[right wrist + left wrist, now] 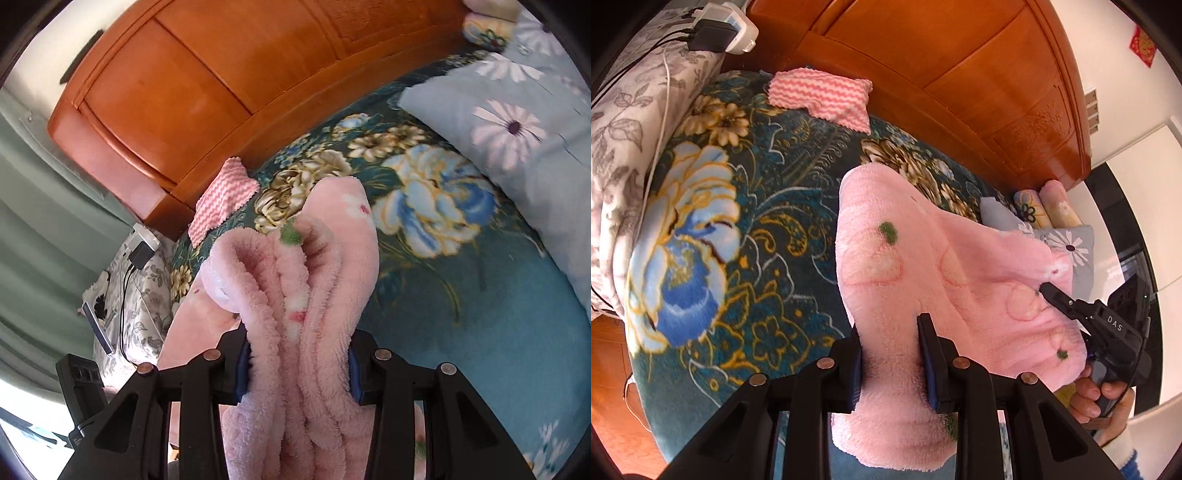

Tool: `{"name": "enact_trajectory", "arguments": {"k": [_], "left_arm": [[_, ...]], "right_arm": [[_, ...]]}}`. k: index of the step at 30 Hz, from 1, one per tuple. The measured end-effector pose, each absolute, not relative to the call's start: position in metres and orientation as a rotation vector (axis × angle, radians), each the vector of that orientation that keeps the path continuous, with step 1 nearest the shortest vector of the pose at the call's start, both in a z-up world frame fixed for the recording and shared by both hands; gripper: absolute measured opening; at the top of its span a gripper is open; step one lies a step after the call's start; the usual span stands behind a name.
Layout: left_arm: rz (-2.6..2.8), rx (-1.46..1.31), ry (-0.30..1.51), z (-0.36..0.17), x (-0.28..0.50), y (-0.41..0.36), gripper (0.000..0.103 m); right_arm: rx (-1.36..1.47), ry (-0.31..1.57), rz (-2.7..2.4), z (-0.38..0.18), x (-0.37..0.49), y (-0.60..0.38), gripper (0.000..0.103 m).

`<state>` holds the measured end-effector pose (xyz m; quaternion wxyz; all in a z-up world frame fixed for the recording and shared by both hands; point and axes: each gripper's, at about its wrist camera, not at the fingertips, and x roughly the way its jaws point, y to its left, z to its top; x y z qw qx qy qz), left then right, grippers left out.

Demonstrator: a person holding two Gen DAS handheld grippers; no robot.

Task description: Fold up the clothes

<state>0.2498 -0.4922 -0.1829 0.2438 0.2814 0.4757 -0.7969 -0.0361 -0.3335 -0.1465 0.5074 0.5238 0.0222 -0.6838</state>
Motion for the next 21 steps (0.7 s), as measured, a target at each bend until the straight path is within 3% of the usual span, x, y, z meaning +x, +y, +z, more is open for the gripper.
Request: {"name": "enact_trajectory", "arguments": {"k": [4,9,15,21], "left_arm": [[-2.167,0.687,1.221,-0.186,0.235,-0.516,0.028],[-2.152,0.687,1.201,-0.201,0.214,-0.541,0.028],[-2.074,0.791,1.229,-0.242,0.212,-0.548,0.031],[-2.082,0.743,1.244,-0.232,0.228,-0.544,0.029]], "right_arm": [[1.173,0.233,-1.588,-0.145,-0.047,-0.413,0.043],[1.084,0.325,-1.558,-0.140,-0.067,-0.481,0.043],[1.210,0.434,-1.575,-0.192,-0.094,-0.509,0.044],[1.287,0.347,-1.598,-0.212,-0.112,-0.494,0.049]]}}
